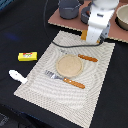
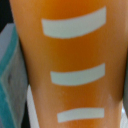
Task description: Interact with the objects in diverse but meaningful ways.
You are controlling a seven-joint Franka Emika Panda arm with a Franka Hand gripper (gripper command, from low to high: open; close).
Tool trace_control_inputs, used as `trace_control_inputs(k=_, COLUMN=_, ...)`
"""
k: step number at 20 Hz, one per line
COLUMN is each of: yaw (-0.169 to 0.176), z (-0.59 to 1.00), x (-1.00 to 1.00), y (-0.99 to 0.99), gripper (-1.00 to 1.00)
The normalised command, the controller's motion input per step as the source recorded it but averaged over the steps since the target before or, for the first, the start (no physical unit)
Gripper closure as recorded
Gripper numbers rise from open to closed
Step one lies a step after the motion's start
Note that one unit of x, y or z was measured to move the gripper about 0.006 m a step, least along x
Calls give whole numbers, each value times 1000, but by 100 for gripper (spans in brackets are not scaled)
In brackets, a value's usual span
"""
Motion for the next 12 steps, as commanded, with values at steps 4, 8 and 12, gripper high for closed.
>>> trace_control_inputs(k=4, yaw=0, z=524, x=-121, y=-561, gripper=100)
trace_control_inputs(k=8, yaw=0, z=452, x=166, y=-953, gripper=100)
trace_control_inputs(k=12, yaw=0, z=240, x=178, y=-1000, gripper=100)
